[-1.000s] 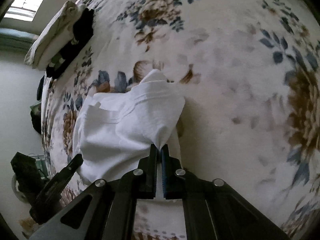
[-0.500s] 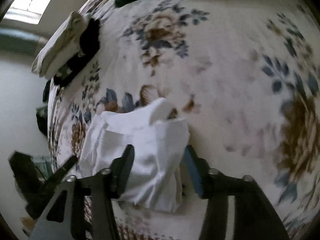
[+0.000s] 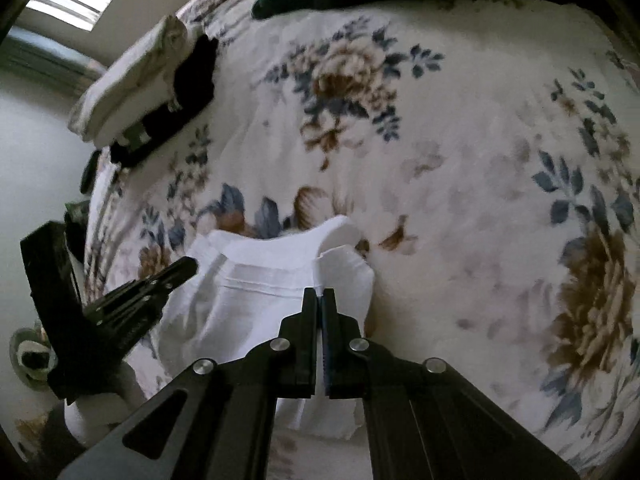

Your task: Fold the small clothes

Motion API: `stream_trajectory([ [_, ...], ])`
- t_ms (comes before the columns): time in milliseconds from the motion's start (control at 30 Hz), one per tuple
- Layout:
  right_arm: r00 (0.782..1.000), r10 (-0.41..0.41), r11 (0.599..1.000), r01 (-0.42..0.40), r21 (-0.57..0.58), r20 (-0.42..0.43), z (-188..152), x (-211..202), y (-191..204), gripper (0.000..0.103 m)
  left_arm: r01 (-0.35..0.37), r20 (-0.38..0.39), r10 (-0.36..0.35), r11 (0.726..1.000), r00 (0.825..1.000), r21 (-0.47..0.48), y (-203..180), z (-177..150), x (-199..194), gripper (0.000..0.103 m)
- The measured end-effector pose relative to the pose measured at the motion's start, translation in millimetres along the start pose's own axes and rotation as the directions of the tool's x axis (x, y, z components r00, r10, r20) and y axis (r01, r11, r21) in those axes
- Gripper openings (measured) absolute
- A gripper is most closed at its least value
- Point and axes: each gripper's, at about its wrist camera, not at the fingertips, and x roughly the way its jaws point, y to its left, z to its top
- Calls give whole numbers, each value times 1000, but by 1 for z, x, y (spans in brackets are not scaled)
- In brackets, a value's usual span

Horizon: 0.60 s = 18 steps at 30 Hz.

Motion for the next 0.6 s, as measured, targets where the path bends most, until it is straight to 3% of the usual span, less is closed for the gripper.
stream_trajectory([
  [100,1000,12,1000,-12,-16,20,4,-4,7,2,9,72,1,991,997,-137,29,3,-25,0],
  [167,1000,14,1000,-13,-19,21,8,-2,11,2,27,76,-12,980,997,-196,45,3,-28,0],
  [267,1000,-11,1000,11,-9,-9,11,3,10,2,134,34,-130,954,991,-267,57,7,-23,2],
  [333,1000,-14,1000,14,17,-25,9,5,2,2,150,-32,-162,961,986,-233,44,11,-13,23],
  [400,999,-30,999,30,19,-36,6,7,-3,2,172,-100,-186,976,977,-131,22,15,-1,43],
  [500,998,-41,998,43,38,-50,0,11,-10,2,146,-207,-146,989,967,-15,-7,12,26,46],
  [600,998,-41,998,43,42,-45,-5,10,-10,2,59,-292,-31,994,956,87,-19,5,54,43],
])
